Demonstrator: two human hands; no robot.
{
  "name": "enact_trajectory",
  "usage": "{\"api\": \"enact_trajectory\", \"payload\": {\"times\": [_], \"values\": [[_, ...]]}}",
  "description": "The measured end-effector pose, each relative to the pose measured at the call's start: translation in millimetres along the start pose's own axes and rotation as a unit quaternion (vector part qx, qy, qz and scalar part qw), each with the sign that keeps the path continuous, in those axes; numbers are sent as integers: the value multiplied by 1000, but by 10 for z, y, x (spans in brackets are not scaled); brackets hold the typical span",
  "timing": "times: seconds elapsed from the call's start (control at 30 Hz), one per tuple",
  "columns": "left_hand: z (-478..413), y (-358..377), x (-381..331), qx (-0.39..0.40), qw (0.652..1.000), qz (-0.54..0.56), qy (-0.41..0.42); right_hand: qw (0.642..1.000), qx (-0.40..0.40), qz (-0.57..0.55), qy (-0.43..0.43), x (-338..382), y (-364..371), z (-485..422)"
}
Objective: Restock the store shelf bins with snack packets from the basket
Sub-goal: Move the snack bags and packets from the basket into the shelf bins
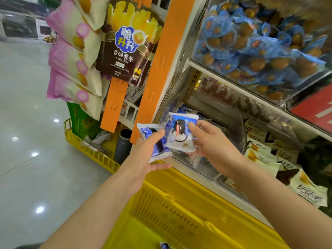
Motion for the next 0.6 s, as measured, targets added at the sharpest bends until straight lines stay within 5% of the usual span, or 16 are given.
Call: {"api": "enact_trajectory", "payload": {"times": [0.23,0.4,0.6], "values": [[-89,-249,-155,-95,994,44,5,984,-114,121,-59,265,-429,-606],[-113,-276,-180,-89,995,53,-3,956,-13,292,-35,115,-192,-944],[-149,-335,-199,-88,995,53,-5,940,96,327,29,-151,79,-1145]]}}
Point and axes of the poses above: each hand's wrist, its own z-axis away from the middle knuckle, its own y-axis out of the palm, x = y × z, the point moved 8 cm from there along -z, towards the middle knuckle, and after that the axes turned 9 degrees about -z, right-handed, at the moved point
